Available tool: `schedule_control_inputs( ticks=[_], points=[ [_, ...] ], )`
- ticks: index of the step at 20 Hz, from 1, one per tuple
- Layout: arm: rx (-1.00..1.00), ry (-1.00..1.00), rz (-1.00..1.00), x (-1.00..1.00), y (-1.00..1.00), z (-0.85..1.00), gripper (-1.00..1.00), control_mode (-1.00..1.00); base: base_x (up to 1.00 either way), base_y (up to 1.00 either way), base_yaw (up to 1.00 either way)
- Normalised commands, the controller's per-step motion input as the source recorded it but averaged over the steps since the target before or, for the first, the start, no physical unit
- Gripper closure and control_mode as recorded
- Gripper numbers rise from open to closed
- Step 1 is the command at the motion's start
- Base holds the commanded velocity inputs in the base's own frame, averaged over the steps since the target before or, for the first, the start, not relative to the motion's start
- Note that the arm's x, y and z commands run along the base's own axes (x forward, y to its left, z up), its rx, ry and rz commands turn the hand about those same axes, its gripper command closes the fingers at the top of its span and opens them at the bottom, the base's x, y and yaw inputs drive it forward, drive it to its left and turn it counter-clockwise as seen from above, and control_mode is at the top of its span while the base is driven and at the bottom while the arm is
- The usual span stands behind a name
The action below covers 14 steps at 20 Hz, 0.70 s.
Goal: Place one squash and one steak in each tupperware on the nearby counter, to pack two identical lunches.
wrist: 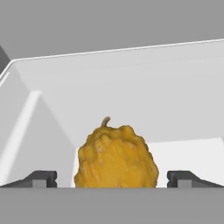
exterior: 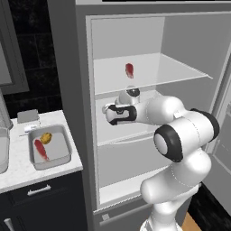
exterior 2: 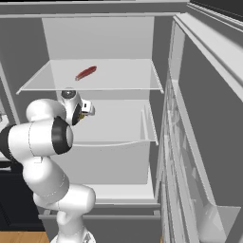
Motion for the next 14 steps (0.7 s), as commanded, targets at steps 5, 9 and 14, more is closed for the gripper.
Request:
schedule_control_inputs(
  ticks=[5, 9, 14],
  points=[
    [0.00, 0.00, 0.00, 0.00, 0.00, 0.00, -1.00, -1.00, 0.00, 0.00, 0.00],
    [0.00, 0.00, 0.00, 0.00, 0.00, 0.00, -1.00, -1.00, 0.00, 0.00, 0.00],
    [0.00, 0.00, 0.00, 0.00, 0.00, 0.00, 1.00, -1.00, 0.00, 0.00, 0.00]
  ],
)
